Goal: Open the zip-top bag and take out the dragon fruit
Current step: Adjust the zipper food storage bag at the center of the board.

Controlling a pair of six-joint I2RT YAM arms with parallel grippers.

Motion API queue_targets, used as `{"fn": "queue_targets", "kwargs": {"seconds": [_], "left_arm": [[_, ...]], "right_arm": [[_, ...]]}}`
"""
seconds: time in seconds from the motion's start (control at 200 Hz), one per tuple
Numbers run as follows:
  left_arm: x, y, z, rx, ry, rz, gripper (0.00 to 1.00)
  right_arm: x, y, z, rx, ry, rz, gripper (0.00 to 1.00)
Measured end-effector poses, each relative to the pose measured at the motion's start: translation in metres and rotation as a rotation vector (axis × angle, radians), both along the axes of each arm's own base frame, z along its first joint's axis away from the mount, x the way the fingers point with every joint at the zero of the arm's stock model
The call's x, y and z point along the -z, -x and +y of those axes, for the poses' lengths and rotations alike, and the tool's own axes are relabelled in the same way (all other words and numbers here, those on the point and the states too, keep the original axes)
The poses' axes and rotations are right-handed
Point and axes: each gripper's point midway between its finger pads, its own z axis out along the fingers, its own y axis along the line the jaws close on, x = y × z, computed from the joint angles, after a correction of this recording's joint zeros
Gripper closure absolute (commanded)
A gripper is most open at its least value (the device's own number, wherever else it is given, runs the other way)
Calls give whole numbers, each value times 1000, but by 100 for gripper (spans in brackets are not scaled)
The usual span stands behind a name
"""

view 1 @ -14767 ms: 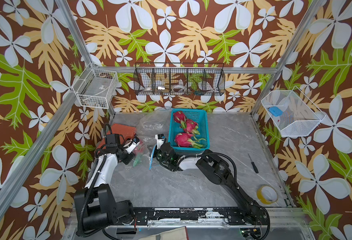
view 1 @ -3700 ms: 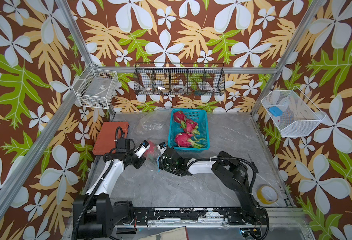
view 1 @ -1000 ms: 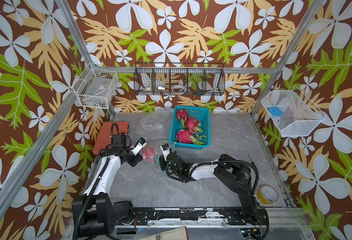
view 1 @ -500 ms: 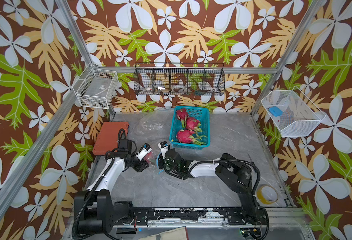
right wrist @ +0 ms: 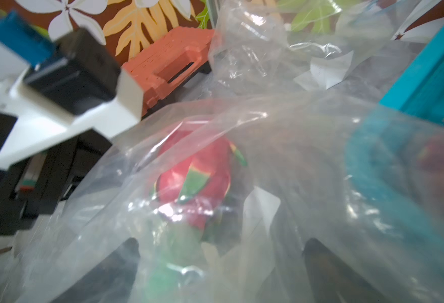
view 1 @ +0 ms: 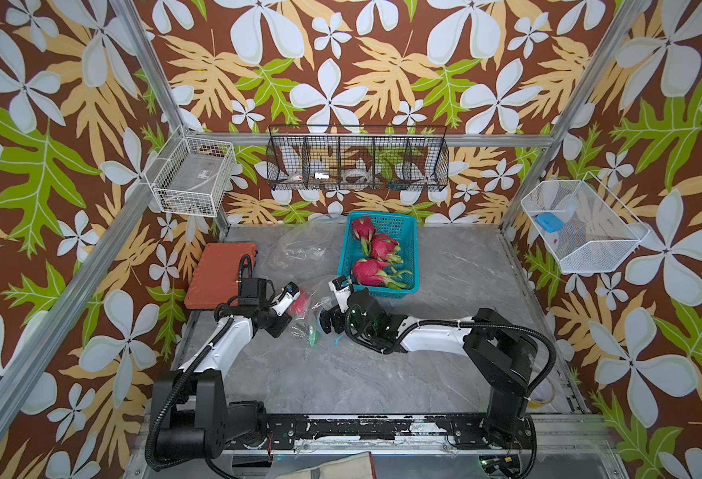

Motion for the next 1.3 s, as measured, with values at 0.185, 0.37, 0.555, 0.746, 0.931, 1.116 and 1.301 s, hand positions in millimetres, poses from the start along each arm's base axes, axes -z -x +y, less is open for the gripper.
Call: {"fn": "queue_targets", "kwargs": {"seconds": [0.185,0.37,0.555,0.746,0.931,1.116,1.301], "left_arm": [[-2,-4,0,0,-4,-19,100],[2,-5,0,3,-5,-16,100],[9,-6,10,15,-65,-22,100],[-35,-18,36,-45,-70,-91,80],[-34,14,18,29,-7,-23,31],[10,49,13,30,8,142,28],[14,51,19,-32,5,114,42]], "right_arm": [[17,2,16,-47,-22,46,38],[33,14,16,-63,-58,130,88],[41,16,7,-54,-120,214,87],[39,23,8,-85,-188,259,70],[9,30,6,-131,-262,239,76],[30,29,6,-107,-239,283,78],[54,30,23,-116,-183,317,67]]}}
